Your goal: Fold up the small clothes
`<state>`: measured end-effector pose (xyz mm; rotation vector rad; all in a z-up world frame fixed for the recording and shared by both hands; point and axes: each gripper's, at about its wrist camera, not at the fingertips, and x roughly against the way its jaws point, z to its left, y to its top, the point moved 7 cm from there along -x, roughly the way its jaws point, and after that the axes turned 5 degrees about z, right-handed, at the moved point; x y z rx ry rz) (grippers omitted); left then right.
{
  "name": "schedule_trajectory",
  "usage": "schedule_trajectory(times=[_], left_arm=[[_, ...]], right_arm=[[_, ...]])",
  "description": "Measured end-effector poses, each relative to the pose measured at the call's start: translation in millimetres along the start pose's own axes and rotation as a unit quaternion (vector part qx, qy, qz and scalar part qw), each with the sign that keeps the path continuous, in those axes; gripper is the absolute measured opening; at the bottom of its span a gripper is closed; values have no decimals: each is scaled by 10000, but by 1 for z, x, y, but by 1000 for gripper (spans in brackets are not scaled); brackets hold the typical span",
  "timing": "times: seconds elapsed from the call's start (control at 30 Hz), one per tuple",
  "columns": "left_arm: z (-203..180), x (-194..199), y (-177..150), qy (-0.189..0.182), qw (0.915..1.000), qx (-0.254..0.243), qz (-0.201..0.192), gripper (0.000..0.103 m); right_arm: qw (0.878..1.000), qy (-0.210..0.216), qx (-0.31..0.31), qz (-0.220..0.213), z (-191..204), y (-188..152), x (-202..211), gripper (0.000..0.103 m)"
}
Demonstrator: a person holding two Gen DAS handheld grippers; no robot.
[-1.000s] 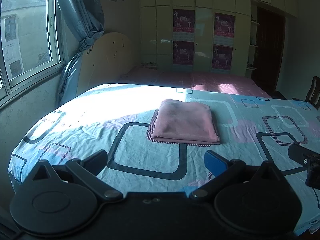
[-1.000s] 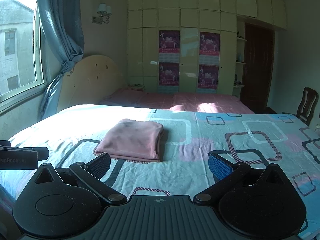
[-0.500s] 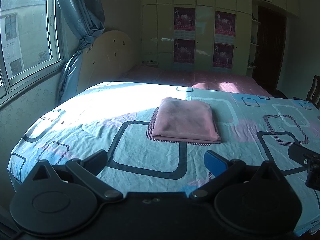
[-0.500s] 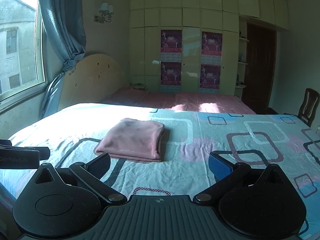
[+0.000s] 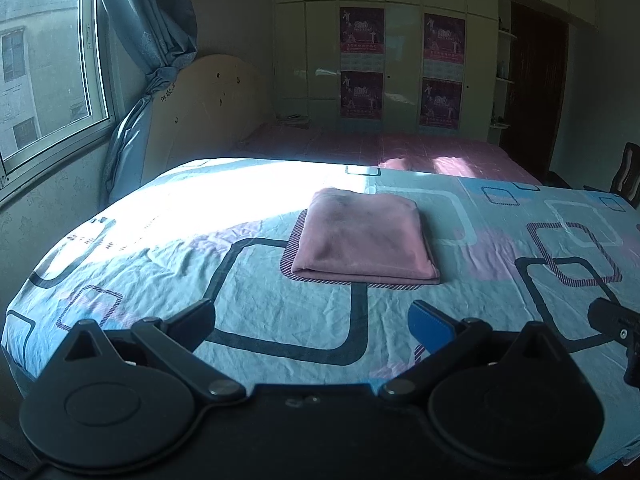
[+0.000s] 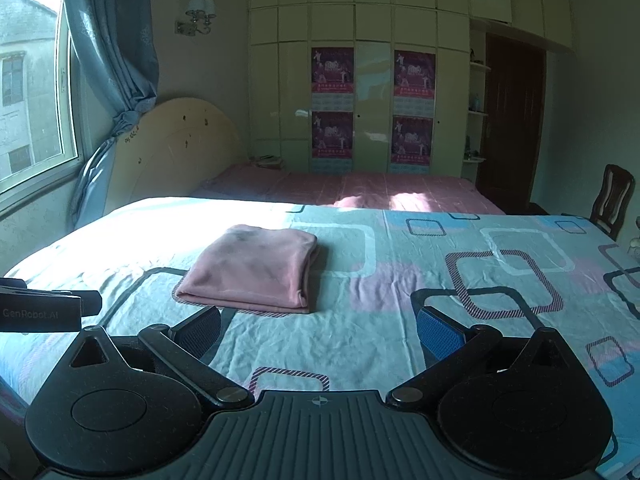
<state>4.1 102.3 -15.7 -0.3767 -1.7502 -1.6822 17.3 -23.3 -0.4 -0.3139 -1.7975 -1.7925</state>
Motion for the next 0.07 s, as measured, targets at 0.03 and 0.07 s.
schedule_trajectory(times=[0.03, 0.07], left_arm=[[-1, -5, 1, -7, 10000, 7, 26, 103], [-1, -10, 3, -46, 10000, 21, 43, 103]], right_arm=[[10000, -25, -16, 26, -2, -1, -3, 103], [9999, -72, -45, 66, -6, -3, -7, 103]])
